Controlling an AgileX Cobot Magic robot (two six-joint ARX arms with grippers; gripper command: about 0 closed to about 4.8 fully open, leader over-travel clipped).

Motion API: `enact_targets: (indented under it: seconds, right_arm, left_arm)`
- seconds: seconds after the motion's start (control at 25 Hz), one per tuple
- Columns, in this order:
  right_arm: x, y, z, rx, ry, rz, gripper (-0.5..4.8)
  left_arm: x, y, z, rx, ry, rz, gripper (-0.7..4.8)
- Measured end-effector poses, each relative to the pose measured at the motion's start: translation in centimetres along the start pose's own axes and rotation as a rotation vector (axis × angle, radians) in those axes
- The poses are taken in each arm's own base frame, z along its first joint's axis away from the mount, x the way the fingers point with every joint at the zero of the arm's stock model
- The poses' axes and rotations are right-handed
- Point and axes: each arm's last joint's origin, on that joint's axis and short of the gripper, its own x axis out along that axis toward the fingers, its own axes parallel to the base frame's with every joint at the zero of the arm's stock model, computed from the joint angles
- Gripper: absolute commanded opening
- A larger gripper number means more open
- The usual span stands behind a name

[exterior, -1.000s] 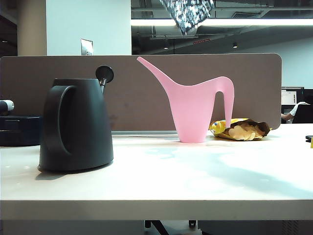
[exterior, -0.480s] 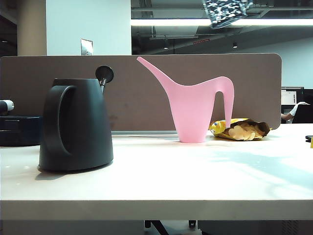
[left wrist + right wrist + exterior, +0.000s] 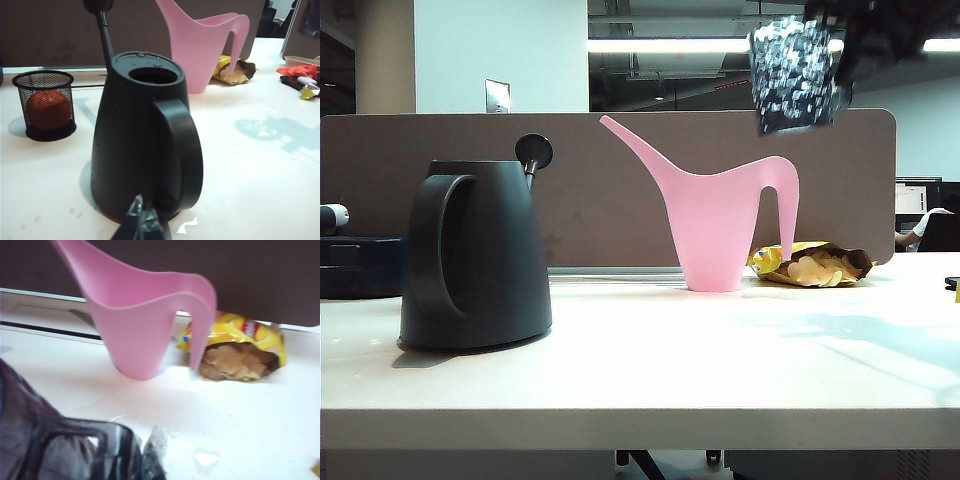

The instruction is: Pour the water from the cup into the kettle.

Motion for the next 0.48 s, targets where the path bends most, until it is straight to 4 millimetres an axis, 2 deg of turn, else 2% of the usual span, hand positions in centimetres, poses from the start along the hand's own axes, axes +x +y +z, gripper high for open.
enact_targets:
  seconds: [0.16, 0.24, 0.48]
  right_arm:
    - [0.9, 0.1, -3.3, 0.03, -0.018, 0.024, -0.09]
    - [1.7, -0.7, -5.8, 0.082, -0.015, 0.023, -0.09]
    - [3.6, -0.8, -8.0, 0.112, 0.006, 0.065, -0.09]
  left_arm:
    - [0.0, 0.0, 0.0, 0.0, 0.0, 0.0, -0.05]
    - [0.0, 0.0, 0.0, 0.001, -0.003, 0.0, -0.05]
    - [0.0, 0.0, 0.0, 0.0, -0.002, 0.0, -0.05]
